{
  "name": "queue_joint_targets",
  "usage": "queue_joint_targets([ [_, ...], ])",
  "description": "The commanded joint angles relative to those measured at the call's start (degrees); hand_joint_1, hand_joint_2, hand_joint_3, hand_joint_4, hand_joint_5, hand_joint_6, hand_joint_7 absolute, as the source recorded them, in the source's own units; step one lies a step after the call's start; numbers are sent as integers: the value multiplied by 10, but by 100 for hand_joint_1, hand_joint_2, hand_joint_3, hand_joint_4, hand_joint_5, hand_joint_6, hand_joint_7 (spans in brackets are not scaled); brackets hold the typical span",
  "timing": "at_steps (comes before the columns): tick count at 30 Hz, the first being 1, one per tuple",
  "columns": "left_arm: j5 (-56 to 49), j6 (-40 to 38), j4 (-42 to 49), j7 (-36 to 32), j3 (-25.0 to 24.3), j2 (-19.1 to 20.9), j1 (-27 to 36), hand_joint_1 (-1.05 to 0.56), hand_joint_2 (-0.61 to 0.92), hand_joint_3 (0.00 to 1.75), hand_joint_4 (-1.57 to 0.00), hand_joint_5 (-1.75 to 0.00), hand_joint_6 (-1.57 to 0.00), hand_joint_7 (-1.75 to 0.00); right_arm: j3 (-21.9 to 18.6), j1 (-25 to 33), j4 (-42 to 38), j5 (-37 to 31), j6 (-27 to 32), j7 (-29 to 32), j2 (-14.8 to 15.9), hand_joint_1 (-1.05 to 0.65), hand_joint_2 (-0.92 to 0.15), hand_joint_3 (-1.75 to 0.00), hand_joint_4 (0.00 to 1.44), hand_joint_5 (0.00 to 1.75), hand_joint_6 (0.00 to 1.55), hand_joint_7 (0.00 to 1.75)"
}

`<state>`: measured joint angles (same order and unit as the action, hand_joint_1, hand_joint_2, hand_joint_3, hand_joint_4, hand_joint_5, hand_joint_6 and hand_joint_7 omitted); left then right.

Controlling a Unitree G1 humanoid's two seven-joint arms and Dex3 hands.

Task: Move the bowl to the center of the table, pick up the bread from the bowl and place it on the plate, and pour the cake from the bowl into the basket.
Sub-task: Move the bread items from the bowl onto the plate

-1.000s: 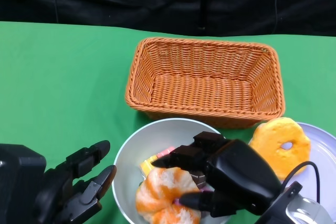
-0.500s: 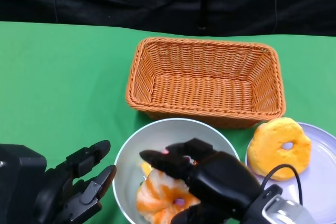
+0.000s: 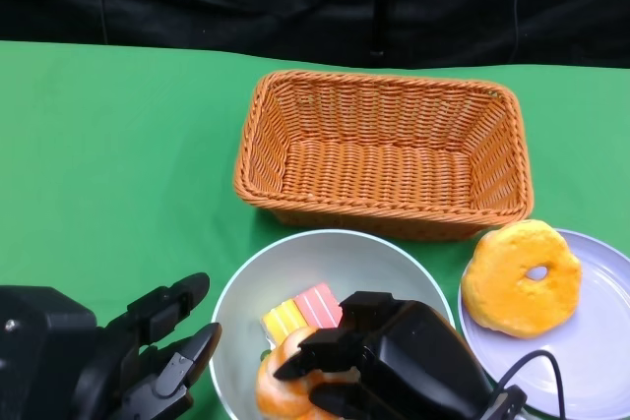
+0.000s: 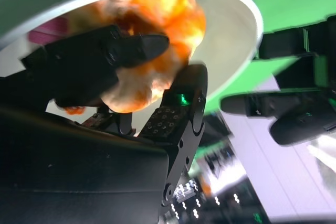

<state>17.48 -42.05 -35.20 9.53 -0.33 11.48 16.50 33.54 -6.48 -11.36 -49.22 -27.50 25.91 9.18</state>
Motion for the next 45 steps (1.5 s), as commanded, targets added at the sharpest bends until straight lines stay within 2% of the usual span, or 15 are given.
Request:
queue_joint_targets([
  [1, -7, 19, 0, 7, -1, 10, 0, -65, 92, 53, -1, -53, -24, -1, 1, -22, -41, -17, -48, 77, 1, -4, -30, -136, 99, 174, 79, 171],
  [4, -14, 34, 4, 9, 9, 12, 7, -67, 92, 50, -1, -54, -24, -1, -1, -39, -76, -36, -102, 170, 2, -8, -25, -147, 102, 175, 80, 174],
  [6, -15, 41, 6, 10, 12, 13, 10, -68, 92, 50, -1, -55, -24, -1, 0, -46, -92, -47, -118, 206, 2, -10, -25, -150, 102, 175, 80, 175],
  [11, -8, 44, 15, 16, 2, 15, 2, -68, 92, 50, -2, -56, -24, -1, -12, -53, -84, -38, -121, 222, -6, -15, -23, -157, 102, 175, 78, 175],
  [15, -9, 46, 24, 19, 6, 13, -4, -69, 92, 50, -3, -57, -24, -1, -31, -43, -60, 1, -126, 197, -8, -16, -21, -161, 102, 175, 78, 175],
  [22, 4, 36, 34, 22, -2, 11, -19, -68, 92, 50, -2, -58, -25, -1, -74, 11, 53, 99, -96, 95, -18, -19, -11, -174, 102, 175, 85, 161],
  [26, 4, 37, 41, 22, 0, 11, -27, -69, 92, 50, -2, -59, -26, -1, -104, 35, 110, 142, -72, 38, -22, -19, -10, -175, 98, 175, 86, 154],
  [30, 0, 36, 43, 20, 2, 12, -31, -70, 92, 50, -2, -60, -26, -1, -133, 54, 149, 184, -59, -9, -23, -18, -10, -175, 101, 175, 88, 154],
  [33, 2, 42, 49, 26, -2, 15, -31, -68, 92, 51, -1, -60, -24, -1, -164, 66, 170, 193, -50, -18, -28, -14, -8, -175, 102, 175, 88, 152],
  [37, 4, 43, 50, 29, -7, 16, -30, -66, 92, 51, 0, -58, -23, 0, -202, 82, 198, 219, -33, -31, -36, -7, -11, -175, 102, 175, 89, 149],
  [45, 7, 42, 58, 37, -14, 17, -34, -67, 92, 50, 0, -56, -23, 0, -273, 101, 248, 217, 8, -46, -39, 1, -14, -175, 103, 175, 91, 151],
])
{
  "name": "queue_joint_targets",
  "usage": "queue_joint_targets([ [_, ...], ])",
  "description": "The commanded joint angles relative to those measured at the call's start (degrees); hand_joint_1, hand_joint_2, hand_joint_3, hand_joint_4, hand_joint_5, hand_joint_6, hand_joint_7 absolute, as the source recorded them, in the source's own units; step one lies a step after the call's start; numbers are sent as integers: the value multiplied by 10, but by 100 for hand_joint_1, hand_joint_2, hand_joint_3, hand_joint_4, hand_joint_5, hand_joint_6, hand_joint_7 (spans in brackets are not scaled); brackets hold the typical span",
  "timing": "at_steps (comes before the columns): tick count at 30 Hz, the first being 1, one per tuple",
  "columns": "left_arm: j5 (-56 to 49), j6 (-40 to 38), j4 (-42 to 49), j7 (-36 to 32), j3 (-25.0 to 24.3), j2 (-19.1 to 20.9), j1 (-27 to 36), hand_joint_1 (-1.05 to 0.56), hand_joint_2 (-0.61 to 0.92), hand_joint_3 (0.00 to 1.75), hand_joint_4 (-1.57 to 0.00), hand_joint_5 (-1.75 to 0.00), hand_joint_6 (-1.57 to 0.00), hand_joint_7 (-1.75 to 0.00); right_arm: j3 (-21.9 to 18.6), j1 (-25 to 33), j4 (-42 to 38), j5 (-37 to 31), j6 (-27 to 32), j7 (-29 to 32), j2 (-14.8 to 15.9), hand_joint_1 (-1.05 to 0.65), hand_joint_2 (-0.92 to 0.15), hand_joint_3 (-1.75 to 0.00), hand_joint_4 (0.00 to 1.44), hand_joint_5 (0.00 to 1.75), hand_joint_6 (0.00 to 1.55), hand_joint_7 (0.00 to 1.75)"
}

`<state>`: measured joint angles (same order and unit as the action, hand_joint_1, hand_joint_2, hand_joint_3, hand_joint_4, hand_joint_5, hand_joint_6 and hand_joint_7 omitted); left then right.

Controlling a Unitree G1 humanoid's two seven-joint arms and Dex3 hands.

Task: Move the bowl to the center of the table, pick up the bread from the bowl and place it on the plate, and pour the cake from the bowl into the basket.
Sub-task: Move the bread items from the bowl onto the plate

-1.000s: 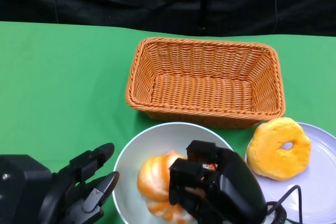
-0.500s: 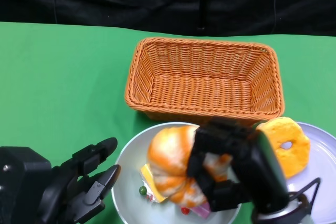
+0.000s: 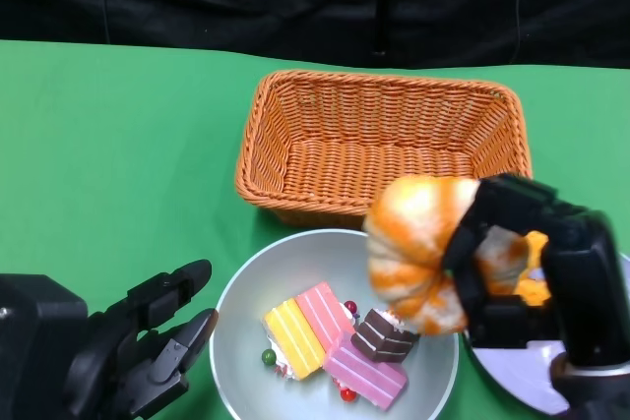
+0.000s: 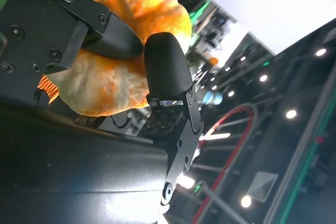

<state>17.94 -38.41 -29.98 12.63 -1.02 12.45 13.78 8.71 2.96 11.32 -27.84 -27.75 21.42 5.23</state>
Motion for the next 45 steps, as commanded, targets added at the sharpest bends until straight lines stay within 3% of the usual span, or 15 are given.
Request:
queue_joint_targets([
  [1, 3, 4, 5, 7, -8, 7, -7, -67, 92, 50, 0, -56, -23, 0, -34, 9, 28, 3, 15, -3, 3, 1, -14, -175, 103, 175, 91, 151],
  [7, 1, 8, 8, 11, -6, 8, -8, -67, 92, 50, 0, -55, -23, 0, -74, 26, 52, 9, 40, -22, 7, 2, -12, -175, 100, 175, 89, 152],
  [12, 0, 2, 4, 9, -8, 7, -8, -67, 92, 50, -1, -55, -24, 0, -102, 45, 60, -59, 84, -14, 14, -4, -12, -172, 102, 175, 86, 158],
  [16, 1, 5, 6, 12, -9, 9, -8, -66, 92, 50, -1, -54, -24, 0, -106, 60, 59, -94, 125, -23, 21, -5, -13, -165, 103, 175, 82, 161],
  [22, 1, 9, 6, 17, -11, 12, -7, -68, 92, 50, -1, -55, -24, 0, -101, 58, 33, -168, 180, -10, 34, -5, -15, -149, 101, 175, 87, 150],
  [27, 0, 6, 4, 16, -12, 12, -6, -67, 92, 50, -1, -55, -24, 0, -99, 52, 17, -184, 229, -21, 34, -3, -23, -132, 97, 175, 85, 152],
  [31, 1, 6, 4, 17, -12, 11, -7, -66, 92, 50, -1, -55, -24, 0, -92, 39, -24, -174, 244, -31, 49, -1, -24, -128, 96, 174, 90, 129],
  [32, 1, 5, 3, 17, -13, 11, -6, -66, 92, 50, -1, -55, -24, 0, -90, 35, -36, -170, 247, -40, 56, -2, -31, -119, 91, 172, 95, 103],
  [34, 2, 6, 3, 17, -13, 10, -6, -65, 92, 50, -1, -55, -23, 0, -82, 29, -52, -174, 261, -57, 68, -5, -39, -101, 83, 150, 103, 52],
  [36, 2, 7, 3, 17, -14, 10, -5, -65, 92, 50, -2, -55, -23, 0, -74, 26, -57, -182, 275, -67, 77, -10, -50, -72, 83, 95, 95, 20],
  [37, 1, 6, 2, 17, -13, 10, -5, -65, 92, 50, -2, -55, -23, 0, -70, 25, -51, -184, 295, -90, 81, -11, -51, -69, 84, 89, 95, 16],
  [38, 0, 6, 1, 16, -12, 11, -5, -66, 92, 50, -2, -55, -23, 0, -67, 25, -45, -183, 311, -110, 83, -21, -65, -43, 62, 63, 73, 7],
  [40, 0, 5, 1, 15, -11, 11, -5, -66, 92, 50, -2, -55, -23, 0, -62, 25, -36, -183, 334, -133, 87, -32, -82, -14, 46, 41, 55, 1],
  [44, -1, 5, 0, 15, -11, 11, -5, -66, 92, 50, -2, -55, -23, 0, -53, 25, -24, -192, 371, -151, 88, -34, -88, -5, 42, 35, 50, 0],
  [45, 0, 5, 0, 16, -12, 11, -4, -66, 92, 50, -3, -55, -23, 0, -49, 26, -17, -202, 394, -162, 84, -45, -90, -7, 26, 34, 31, 0],
])
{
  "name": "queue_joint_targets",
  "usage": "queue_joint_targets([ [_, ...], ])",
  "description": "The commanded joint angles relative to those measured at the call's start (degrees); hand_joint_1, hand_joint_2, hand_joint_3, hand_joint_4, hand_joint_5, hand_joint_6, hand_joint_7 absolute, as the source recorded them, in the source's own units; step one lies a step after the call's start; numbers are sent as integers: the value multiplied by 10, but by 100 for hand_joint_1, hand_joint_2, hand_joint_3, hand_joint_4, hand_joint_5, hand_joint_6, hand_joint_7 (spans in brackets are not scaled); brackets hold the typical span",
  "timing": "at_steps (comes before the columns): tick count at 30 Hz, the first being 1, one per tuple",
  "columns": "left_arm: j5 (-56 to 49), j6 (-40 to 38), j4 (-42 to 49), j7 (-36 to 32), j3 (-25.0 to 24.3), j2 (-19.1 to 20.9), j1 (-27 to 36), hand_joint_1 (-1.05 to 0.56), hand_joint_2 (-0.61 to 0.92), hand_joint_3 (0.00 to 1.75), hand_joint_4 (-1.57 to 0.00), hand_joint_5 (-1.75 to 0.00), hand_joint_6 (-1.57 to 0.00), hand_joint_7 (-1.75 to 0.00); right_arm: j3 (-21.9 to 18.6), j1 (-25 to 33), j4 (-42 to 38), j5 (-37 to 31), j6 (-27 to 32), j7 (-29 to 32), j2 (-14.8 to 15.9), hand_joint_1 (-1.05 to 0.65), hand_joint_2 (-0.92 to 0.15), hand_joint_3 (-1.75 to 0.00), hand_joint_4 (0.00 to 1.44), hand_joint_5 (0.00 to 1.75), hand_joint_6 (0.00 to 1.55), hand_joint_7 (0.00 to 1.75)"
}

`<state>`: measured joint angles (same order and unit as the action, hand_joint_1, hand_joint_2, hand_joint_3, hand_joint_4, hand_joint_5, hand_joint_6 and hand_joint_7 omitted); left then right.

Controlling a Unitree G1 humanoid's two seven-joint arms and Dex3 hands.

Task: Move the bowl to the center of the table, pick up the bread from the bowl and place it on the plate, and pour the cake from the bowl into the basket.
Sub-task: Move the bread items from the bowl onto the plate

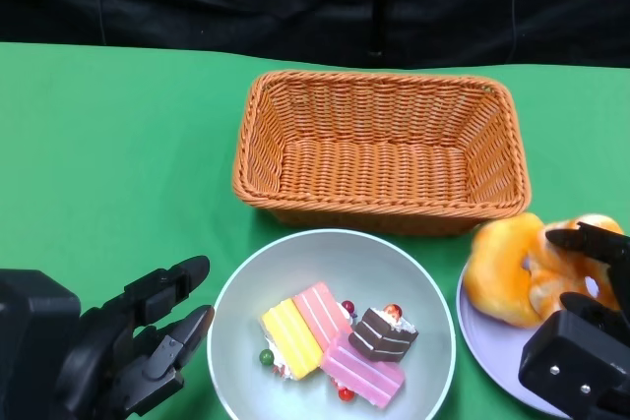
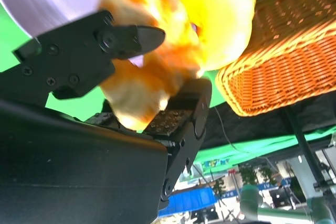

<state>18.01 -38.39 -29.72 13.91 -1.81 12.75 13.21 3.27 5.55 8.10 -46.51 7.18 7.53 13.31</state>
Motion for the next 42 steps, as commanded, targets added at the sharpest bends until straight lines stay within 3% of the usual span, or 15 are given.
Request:
queue_joint_targets([
  [1, -1, 5, -3, 3, -4, 9, 2, -65, 92, 50, -3, -55, -23, 0, 9, 1, 22, -25, 65, -31, 0, -54, -91, -11, 11, 42, 17, 0],
  [6, 1, 3, -6, 4, -4, 8, 3, -65, 92, 49, -3, -55, -23, 0, 27, 2, 39, -51, 116, -32, -3, -62, -92, -15, 0, 46, 3, 0],
  [13, 1, 5, -5, 4, -4, 8, 2, -64, 92, 49, -3, -56, -23, 0, 37, 0, 42, -66, 132, -11, -3, -65, -92, -17, 0, 47, 3, 1],
  [16, -1, 2, -5, 2, -3, 9, 1, -64, 92, 49, -2, -56, -23, 0, 38, 7, 59, -81, 132, 24, -12, -65, -92, -17, 0, 47, 3, 1],
  [22, -3, 6, -2, 4, -2, 10, 0, -63, 92, 50, -1, -55, -23, 0, 45, 26, 106, -96, 139, 19, -14, -66, -92, -18, 0, 76, 3, 2],
  [27, -3, 6, -2, 4, -2, 10, 0, -64, 92, 50, -1, -55, -23, 0, 60, 62, 170, -107, 143, -4, -25, -64, -92, -16, 7, 84, 6, 4],
  [33, -3, 4, -2, 4, -3, 11, -1, -64, 92, 50, -2, -55, -23, 0, 66, 90, 214, -117, 147, -17, -40, -62, -92, -15, 13, 82, 24, 12],
  [42, -2, 5, -3, 6, -4, 13, -2, -64, 92, 50, -2, -54, -22, 0, 65, 99, 232, -149, 168, -55, -51, -57, -92, -15, 14, 70, 63, 14],
])
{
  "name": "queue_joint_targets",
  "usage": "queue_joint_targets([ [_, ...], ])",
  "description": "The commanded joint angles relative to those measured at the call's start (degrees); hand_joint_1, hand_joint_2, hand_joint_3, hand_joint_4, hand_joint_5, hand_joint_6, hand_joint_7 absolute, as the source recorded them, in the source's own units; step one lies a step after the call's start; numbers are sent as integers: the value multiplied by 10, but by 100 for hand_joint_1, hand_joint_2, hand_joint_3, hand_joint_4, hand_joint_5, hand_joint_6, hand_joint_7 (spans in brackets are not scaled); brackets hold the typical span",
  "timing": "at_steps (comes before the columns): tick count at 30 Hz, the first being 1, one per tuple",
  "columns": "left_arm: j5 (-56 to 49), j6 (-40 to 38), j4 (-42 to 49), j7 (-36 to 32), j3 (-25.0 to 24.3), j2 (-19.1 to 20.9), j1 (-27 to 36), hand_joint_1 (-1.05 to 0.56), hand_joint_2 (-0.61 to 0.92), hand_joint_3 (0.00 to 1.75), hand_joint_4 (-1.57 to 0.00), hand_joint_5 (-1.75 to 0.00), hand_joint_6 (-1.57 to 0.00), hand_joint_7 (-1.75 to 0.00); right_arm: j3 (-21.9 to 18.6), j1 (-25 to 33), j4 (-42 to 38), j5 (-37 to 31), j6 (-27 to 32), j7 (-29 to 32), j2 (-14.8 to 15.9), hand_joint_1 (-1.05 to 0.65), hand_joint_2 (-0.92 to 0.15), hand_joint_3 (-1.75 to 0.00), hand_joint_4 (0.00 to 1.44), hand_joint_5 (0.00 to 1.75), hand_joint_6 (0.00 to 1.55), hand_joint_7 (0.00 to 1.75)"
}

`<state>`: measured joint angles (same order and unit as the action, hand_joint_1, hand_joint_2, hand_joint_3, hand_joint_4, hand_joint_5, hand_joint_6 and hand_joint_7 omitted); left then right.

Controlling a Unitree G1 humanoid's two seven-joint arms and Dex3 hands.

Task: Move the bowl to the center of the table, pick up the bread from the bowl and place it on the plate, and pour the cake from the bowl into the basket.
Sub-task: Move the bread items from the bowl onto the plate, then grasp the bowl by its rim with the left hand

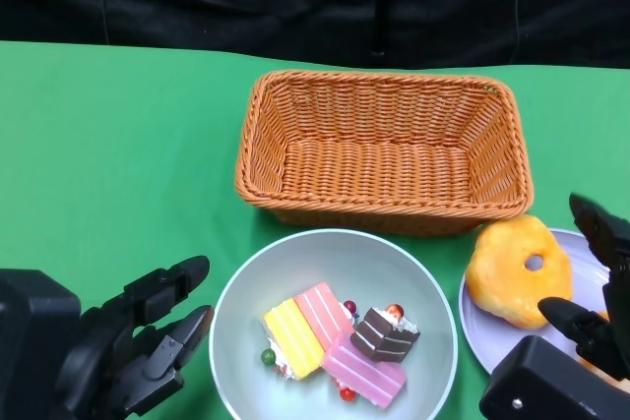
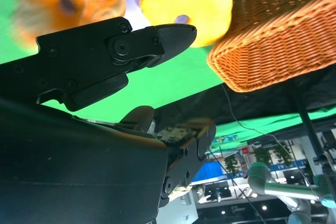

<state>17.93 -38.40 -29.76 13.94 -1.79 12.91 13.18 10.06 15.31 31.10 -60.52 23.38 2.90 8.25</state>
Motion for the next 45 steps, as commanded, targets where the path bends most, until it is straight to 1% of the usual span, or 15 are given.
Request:
queue_joint_targets([
  [1, -1, 5, -2, 6, -4, 12, -1, -64, 92, 50, -2, -54, -22, 0, -3, 0, -2, -9, 6, -11, 0, -57, -92, -16, 13, 70, 63, 13],
  [10, -1, 5, -1, 5, -5, 12, 0, -65, 92, 50, -2, -54, -23, 0, -4, -4, -25, 3, -6, -4, 3, -57, -92, -16, 11, 71, 62, 8],
  [19, 0, 2, -5, 4, -5, 12, 0, -64, 92, 50, -2, -53, -23, 0, -8, -1, -25, 9, -22, 6, 4, -58, -92, -16, 9, 73, 60, 5],
  [20, 0, 2, -5, 4, -5, 12, 1, -64, 92, 50, -2, -53, -23, 0, -8, 0, -24, 13, -27, 9, 4, -58, -92, -16, 9, 73, 55, 2],
  [23, -5, 3, -10, -1, -2, 11, 4, -64, 92, 49, -3, -53, -23, -1, -11, 8, 1, 34, -36, -5, 0, -59, -92, -17, 4, 75, 41, 0],
  [24, -11, 10, -10, 0, 1, 14, 6, -64, 92, 49, -3, -53, -23, 0, -12, 13, 13, 46, -43, -12, 1, -59, -92, -18, 3, 75, 39, 0],
  [29, -63, 69, -8, -6, 20, 21, 17, -65, 92, 49, -2, -52, -23, 0, -11, 49, 68, 97, -78, -37, 5, -52, -92, -14, 6, 79, 39, 1],
  [32, -109, 120, -6, -19, 34, 21, 25, -63, 92, 46, -5, -53, -25, -1, -16, 71, 93, 129, -99, -36, -1, -47, -92, -9, 11, 81, 41, 2],
  [35, -171, 211, 11, -28, 49, 33, 31, -62, 92, 42, -5, -54, -27, -2, -22, 92, 104, 179, -148, -11, -6, -41, -92, -7, 17, 85, 45, 5],
  [36, -192, 259, 25, -29, 51, 39, 31, -60, 92, 42, -4, -55, -27, -2, -25, 98, 100, 206, -178, 3, -8, -37, -92, -6, 22, 88, 48, 6],
  [39, -242, 369, 52, -30, 49, 57, 31, -57, 92, 40, -4, -57, -27, -2, -33, 112, 74, 280, -268, 35, -12, -23, -92, -6, 35, 105, 56, 12],
  [41, -266, 445, 73, -31, 44, 69, 30, -55, 92, 38, -5, -58, -28, -2, -37, 117, 50, 317, -324, 54, -14, -17, -92, -9, 34, 110, 60, 15],
  [42, -275, 489, 87, -31, 40, 78, 28, -51, 92, 36, -7, -60, -29, -3, -41, 117, 32, 332, -359, 66, -14, -14, -92, -11, 32, 114, 63, 20],
  [43, -284, 528, 99, -31, 37, 86, 24, -49, 92, 34, -8, -60, -31, -3, -44, 115, 16, 345, -388, 75, -14, -13, -89, -19, 30, 117, 61, 30],
  [45, -301, 596, 122, -29, 29, 106, 17, -44, 92, 31, -8, -61, -34, -4, -51, 109, -12, 369, -437, 88, -17, -12, -72, -54, 28, 122, 45, 71],
])
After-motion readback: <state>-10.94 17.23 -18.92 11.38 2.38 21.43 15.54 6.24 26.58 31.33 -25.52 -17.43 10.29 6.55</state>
